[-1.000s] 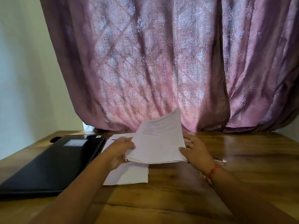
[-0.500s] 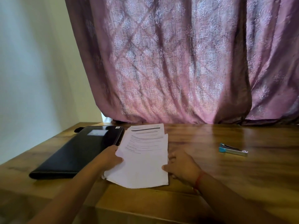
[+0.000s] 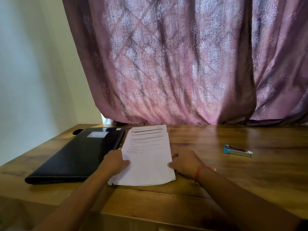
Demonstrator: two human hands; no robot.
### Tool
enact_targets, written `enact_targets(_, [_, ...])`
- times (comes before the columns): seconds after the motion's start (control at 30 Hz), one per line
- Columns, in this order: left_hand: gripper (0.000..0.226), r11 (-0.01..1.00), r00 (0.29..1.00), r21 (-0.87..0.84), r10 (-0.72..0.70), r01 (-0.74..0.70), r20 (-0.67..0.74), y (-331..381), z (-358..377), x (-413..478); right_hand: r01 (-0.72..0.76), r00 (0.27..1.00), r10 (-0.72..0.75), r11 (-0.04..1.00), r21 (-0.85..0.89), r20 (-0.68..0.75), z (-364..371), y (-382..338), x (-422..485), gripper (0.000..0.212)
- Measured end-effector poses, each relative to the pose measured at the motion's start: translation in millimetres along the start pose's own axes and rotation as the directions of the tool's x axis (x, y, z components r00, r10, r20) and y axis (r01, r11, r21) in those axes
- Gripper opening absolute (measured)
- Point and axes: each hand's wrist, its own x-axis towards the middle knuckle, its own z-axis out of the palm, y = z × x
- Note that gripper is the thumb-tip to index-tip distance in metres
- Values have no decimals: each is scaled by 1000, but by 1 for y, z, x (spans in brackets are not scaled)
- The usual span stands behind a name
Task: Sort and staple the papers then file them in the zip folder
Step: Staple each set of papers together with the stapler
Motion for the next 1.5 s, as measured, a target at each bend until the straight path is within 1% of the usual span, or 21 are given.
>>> enact_targets(0.07, [41,1000,1000,23,-13,13,-15,0,1,6,-2,1000,2,1000,-14,1,1,0,5,11])
enact_targets(0.13, [44,996,999,89,-28,30,-28,-2,2,11,5,1000,-5,999,-41,8,2,-1,10,13])
enact_targets(0.2, [47,987,998,157,-29,37,-50,-2,5,17,5,1000,-5,999,-36,24,0,0,12,10])
enact_targets(0.23, [49,982,997,187,-21,34,-69,-2,7,20,13,1000,-13,999,-45,15,-3,2,15,14])
enact_targets(0.27, [52,978,996,208,-10,29,-92,-1,9,21,24,1000,-26,996,-87,-17,-9,6,17,16])
enact_targets(0.3, [54,975,993,223,8,18,-116,0,10,22,25,997,-37,984,-175,-70,-15,12,22,12])
enact_targets(0.33, [57,971,989,239,39,-3,-145,3,12,23,6,989,-46,963,-269,-143,-23,21,27,13])
enact_targets(0.4, [58,956,968,286,135,-71,-212,8,13,25,-92,968,-32,877,-471,-249,-43,47,39,34])
enact_targets(0.47, [59,936,930,320,240,-146,-277,15,13,28,-185,960,12,780,-598,-281,-64,76,48,40])
enact_targets(0.57, [61,905,889,339,360,-258,-282,30,12,35,-277,953,133,745,-607,-271,-93,111,48,48])
enact_targets(0.67, [63,878,875,370,410,-304,-255,46,13,40,-264,963,168,740,-618,-210,-108,130,43,47])
enact_targets(0.83, [67,886,892,336,400,-318,-210,64,24,52,-230,973,186,823,-520,-136,-117,143,37,35])
enact_targets(0.97, [68,891,906,324,386,-318,-174,78,33,53,-240,971,213,830,-503,-112,-120,153,39,27])
enact_targets(1.03, [68,890,907,318,389,-326,-161,83,36,53,-245,970,206,828,-504,-132,-122,152,37,25])
enact_targets(1.13, [69,894,909,298,390,-336,-145,85,36,55,-224,969,137,840,-494,-206,-118,146,39,21])
enact_targets(1.17, [69,896,911,290,388,-336,-141,85,35,57,-207,967,112,872,-444,-230,-115,141,43,22])
enact_targets(1.27, [66,905,912,261,382,-337,-149,79,29,64,-96,968,46,976,-195,-246,-98,120,58,28])
enact_targets(1.37, [63,908,912,265,375,-325,-167,71,17,69,42,977,-58,996,-82,-203,-83,82,71,28])
enact_targets(1.43, [61,913,914,258,366,-317,-173,63,8,74,105,983,-103,994,4,-151,-71,52,86,30])
enact_targets(1.5, [63,922,922,240,347,-303,-171,55,-1,79,152,986,-152,988,0,-75,-59,24,106,32])
